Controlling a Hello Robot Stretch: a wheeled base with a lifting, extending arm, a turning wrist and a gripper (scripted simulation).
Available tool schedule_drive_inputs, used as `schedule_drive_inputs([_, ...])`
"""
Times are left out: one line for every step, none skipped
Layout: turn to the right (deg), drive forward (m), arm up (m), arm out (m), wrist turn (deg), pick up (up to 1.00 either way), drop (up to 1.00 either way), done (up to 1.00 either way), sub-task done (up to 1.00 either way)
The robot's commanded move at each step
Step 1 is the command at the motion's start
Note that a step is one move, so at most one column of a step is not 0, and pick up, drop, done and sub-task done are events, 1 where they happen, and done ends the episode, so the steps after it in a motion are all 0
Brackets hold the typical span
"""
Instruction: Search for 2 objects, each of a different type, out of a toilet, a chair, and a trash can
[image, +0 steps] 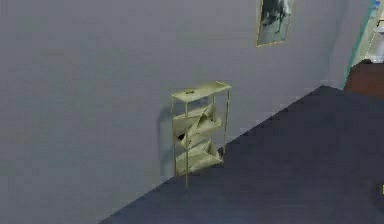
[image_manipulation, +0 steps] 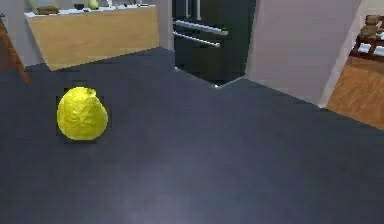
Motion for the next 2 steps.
schedule_drive_inputs([33.0,0.0,0.0,0.0,0.0,0.0,0.0,0.0,0.0])
schedule_drive_inputs([0.0,1.0,0.0,0.0,0.0,0.0,0.0,0.0,0.0])
